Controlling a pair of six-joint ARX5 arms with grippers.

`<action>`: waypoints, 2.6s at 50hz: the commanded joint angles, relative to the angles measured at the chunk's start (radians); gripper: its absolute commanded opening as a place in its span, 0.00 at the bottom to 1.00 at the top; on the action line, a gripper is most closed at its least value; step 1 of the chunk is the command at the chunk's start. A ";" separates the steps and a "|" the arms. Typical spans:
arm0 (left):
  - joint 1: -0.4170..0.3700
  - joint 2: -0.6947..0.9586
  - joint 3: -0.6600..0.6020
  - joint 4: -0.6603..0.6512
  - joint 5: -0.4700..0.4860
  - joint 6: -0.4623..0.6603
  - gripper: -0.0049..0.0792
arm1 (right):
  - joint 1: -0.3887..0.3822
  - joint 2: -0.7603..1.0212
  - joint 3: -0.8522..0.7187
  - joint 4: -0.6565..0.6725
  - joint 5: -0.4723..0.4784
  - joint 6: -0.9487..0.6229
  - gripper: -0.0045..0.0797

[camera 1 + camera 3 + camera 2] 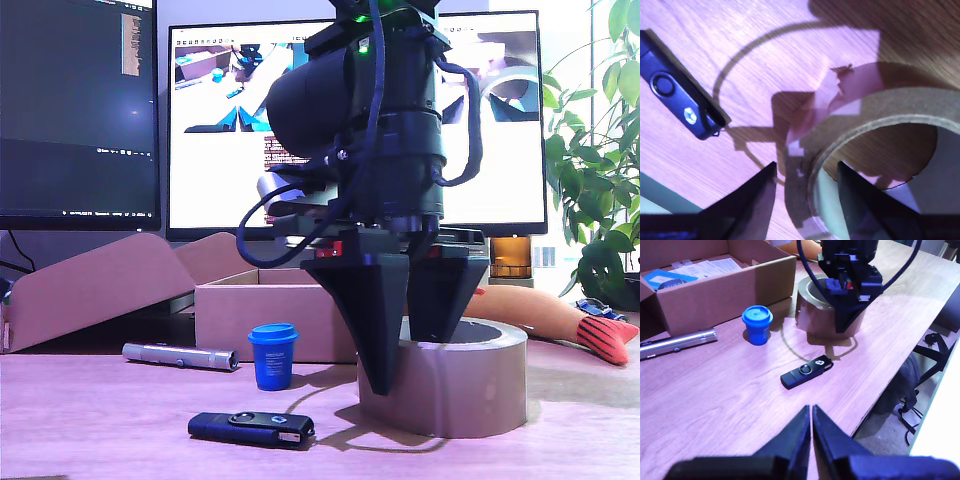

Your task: Pick up the tape roll and place it inside the cardboard box

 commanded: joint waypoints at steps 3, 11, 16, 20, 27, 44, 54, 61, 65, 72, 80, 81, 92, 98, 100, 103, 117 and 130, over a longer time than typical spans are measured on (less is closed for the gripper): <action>-0.003 -0.003 -0.003 0.007 0.001 0.005 0.04 | 0.003 0.025 -0.019 0.001 0.000 -0.006 0.45; -0.003 -0.003 -0.003 0.007 0.001 0.005 0.04 | 0.003 0.025 -0.019 0.003 0.000 -0.006 0.30; -0.003 -0.003 -0.003 0.007 0.001 0.005 0.04 | 0.003 0.025 -0.019 0.020 0.000 -0.005 0.15; -0.003 -0.003 -0.003 0.007 -0.002 0.005 0.04 | 0.005 0.025 -0.019 0.031 0.000 0.002 0.04; -0.003 -0.003 -0.003 0.007 -0.003 0.005 0.04 | 0.005 0.025 -0.019 0.022 0.000 0.003 0.04; -0.003 -0.003 -0.003 0.013 -0.014 0.006 0.04 | 0.005 0.025 -0.014 -0.054 0.027 0.006 0.04; -0.003 -0.003 -0.003 0.092 -0.034 0.006 0.04 | 0.005 0.023 0.007 -0.097 0.027 0.005 0.04; -0.003 -0.003 -0.003 0.122 -0.040 0.006 0.04 | 0.005 0.010 0.029 -0.130 0.027 0.005 0.04; -0.003 -0.003 -0.003 0.141 -0.040 0.006 0.04 | 0.005 -0.005 0.045 -0.156 0.027 0.005 0.04; -0.003 -0.003 -0.003 0.168 -0.039 0.005 0.04 | 0.005 -0.040 0.077 -0.193 0.028 0.005 0.04; -0.003 -0.003 -0.003 0.171 -0.036 0.005 0.04 | 0.005 -0.078 0.135 -0.232 0.058 0.006 0.04; -0.003 -0.003 -0.003 0.171 -0.037 0.005 0.04 | 0.005 -0.082 0.145 -0.240 0.060 0.006 0.04; -0.003 -0.003 -0.003 0.205 -0.048 0.005 0.04 | 0.005 -0.097 0.280 -0.287 0.072 0.007 0.04; -0.003 -0.003 -0.003 0.229 -0.082 0.004 0.04 | 0.005 -0.097 0.355 -0.286 0.079 0.007 0.04; -0.003 -0.003 -0.003 0.237 -0.084 0.004 0.04 | 0.005 -0.097 0.380 -0.283 0.079 0.006 0.04; -0.003 -0.003 -0.003 0.253 -0.088 0.004 0.04 | 0.005 -0.097 0.407 -0.270 0.079 0.006 0.04; -0.003 -0.003 -0.003 0.346 -0.107 -0.006 0.04 | 0.003 -0.096 0.436 -0.141 0.140 -0.001 0.04; -0.003 -0.003 -0.003 0.392 -0.161 -0.054 0.04 | -0.019 -0.088 0.436 0.013 0.158 -0.038 0.04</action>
